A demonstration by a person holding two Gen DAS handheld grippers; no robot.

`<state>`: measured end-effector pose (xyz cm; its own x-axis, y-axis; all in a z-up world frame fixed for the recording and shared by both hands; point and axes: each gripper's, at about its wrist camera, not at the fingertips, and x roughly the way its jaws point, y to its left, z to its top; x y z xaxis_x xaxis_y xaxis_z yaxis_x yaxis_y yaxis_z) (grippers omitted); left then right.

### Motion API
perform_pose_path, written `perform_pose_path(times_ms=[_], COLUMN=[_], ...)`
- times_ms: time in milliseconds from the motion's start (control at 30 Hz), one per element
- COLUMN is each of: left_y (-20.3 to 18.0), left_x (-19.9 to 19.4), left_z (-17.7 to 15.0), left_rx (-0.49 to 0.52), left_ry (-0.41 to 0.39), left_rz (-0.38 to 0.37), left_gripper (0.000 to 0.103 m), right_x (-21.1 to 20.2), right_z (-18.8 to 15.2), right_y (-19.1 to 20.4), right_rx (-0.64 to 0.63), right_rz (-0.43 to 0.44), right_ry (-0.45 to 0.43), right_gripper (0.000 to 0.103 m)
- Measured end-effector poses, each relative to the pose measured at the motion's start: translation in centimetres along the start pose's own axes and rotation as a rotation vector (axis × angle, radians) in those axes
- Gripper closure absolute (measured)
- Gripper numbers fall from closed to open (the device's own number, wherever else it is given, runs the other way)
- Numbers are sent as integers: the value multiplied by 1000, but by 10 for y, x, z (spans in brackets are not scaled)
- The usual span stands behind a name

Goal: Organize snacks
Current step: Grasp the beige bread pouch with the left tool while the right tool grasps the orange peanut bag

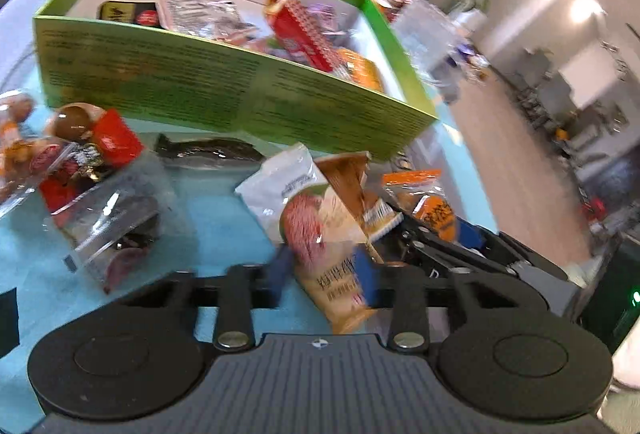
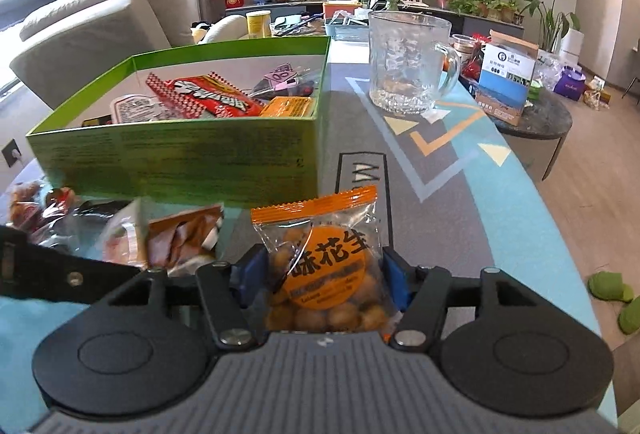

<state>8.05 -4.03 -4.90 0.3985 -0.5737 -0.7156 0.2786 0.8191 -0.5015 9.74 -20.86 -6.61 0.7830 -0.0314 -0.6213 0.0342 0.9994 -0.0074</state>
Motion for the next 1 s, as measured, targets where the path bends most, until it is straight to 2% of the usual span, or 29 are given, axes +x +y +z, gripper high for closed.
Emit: perform_pose_path(times_ms=[33, 200, 300, 367, 433, 500, 700, 833, 900, 1000], left_y=[-1, -11, -12, -7, -1, 4, 8, 8, 8, 6], left_x=[-1, -12, -16, -16, -15, -15, -12, -12, -12, -11], left_z=[-1, -9, -10, -8, -7, -6, -4, -3, -3, -3], left_rx=[20, 119, 114, 75, 34, -5, -36, -38, -43, -33], left_ry=[2, -39, -48, -45, -41, -43, -25, -23, -21, -17], left_rz=[0, 6, 10, 35, 62, 89, 89, 91, 90, 100], left_gripper=[103, 103, 102, 94, 67, 55, 47, 47, 47, 47], right_x=[-2, -9, -13, -14, -13, -10, -14, -25, -34, -46], right_z=[-1, 3, 5, 5, 2, -2, -15, -24, -31, -39], right_y=[-2, -10, -11, -10, -9, -8, 2, 19, 32, 44], right_rx=[12, 58, 63, 54, 44, 28, -42, -128, -191, -240], right_rz=[2, 0, 2, 3, 0, -7, -39, -11, 23, 136], right_ry=[1, -15, -25, -25, -17, 0, 10, 4, 2, 16], right_gripper=[45, 45, 45, 45, 45, 45, 45, 45, 45, 45])
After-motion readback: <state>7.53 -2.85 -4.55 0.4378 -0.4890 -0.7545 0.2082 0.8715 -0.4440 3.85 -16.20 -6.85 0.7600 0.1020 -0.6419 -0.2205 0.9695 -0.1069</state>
